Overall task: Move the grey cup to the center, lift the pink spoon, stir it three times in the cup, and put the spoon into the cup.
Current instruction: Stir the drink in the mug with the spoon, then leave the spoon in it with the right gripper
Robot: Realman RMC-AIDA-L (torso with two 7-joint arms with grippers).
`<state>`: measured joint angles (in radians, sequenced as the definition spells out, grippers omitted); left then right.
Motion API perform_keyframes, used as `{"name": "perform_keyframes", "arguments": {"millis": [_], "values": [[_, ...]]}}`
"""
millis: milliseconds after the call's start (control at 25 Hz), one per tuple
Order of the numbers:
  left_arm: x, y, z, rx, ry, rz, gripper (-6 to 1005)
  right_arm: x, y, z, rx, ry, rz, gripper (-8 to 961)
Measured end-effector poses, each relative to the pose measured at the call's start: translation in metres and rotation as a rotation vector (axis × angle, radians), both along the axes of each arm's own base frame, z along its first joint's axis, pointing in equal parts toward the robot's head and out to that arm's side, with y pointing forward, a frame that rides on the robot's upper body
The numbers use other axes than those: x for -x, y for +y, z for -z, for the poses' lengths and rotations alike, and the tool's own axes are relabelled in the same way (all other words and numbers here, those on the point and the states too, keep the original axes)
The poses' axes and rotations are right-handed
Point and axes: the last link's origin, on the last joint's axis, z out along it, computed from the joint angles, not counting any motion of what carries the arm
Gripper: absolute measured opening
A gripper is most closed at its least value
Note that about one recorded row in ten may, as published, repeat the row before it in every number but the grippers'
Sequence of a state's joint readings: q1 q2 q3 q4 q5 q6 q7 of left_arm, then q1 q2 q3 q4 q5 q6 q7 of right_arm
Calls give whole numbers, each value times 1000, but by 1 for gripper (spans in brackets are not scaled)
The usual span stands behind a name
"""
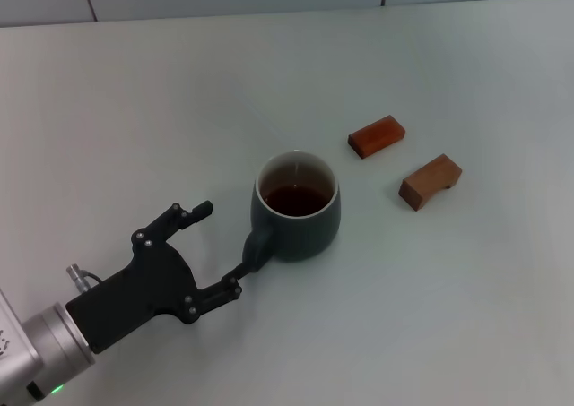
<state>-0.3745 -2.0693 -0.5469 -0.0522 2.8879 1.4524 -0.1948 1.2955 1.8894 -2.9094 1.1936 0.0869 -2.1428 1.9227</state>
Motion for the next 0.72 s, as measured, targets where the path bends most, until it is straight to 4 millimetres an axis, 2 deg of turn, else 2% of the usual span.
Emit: {"name": "perform_keyframes", "arguments": {"millis": [80, 120, 200, 280, 320, 480, 720], "values": [[0, 0, 0, -1, -1, -1, 837, 19, 6, -4, 31, -19, 9, 119], [0, 0, 0, -1, -1, -1, 837, 19, 6, -4, 31, -19, 9, 119], [0, -1, -1, -4, -4, -3, 837, 34, 9, -3, 63, -43, 15, 119], [1, -1, -1, -6, -6, -4, 837, 53, 12, 2, 132, -85, 30, 119], [1, -1, -1, -6, -6, -4, 837, 53, 12, 2, 132, -85, 30, 120], [1, -1, -1, -6, -5, -2, 837, 82, 17, 11, 217, -185, 60, 120], [1, 0, -1, -3, 1, -1, 837, 102, 17, 26, 272, -297, 74, 120]]}}
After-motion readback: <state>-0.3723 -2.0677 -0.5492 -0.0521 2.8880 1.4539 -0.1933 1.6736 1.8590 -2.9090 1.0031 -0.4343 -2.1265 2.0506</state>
